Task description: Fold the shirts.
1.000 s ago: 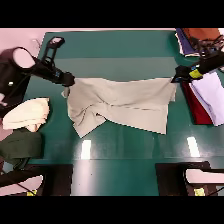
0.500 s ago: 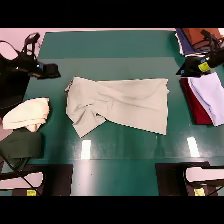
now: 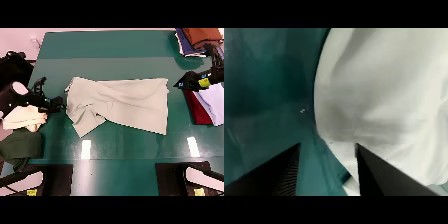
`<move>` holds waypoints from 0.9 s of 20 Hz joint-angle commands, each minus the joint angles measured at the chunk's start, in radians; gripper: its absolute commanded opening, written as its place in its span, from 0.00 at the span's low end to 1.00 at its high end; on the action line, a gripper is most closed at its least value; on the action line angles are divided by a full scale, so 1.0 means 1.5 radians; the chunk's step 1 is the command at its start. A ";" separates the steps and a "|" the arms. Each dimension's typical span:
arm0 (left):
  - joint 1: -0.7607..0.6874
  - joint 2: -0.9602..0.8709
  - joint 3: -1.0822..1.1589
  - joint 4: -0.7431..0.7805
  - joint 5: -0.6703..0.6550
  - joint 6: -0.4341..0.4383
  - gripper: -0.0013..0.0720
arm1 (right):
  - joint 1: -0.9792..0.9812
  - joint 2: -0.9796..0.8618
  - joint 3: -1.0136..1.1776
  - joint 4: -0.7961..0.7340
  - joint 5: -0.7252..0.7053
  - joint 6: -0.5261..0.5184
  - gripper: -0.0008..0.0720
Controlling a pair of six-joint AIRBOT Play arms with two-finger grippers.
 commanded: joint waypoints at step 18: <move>-0.081 0.005 -0.090 -0.117 0.206 -0.011 0.05 | -0.005 0.019 -0.033 0.038 0.030 -0.021 0.50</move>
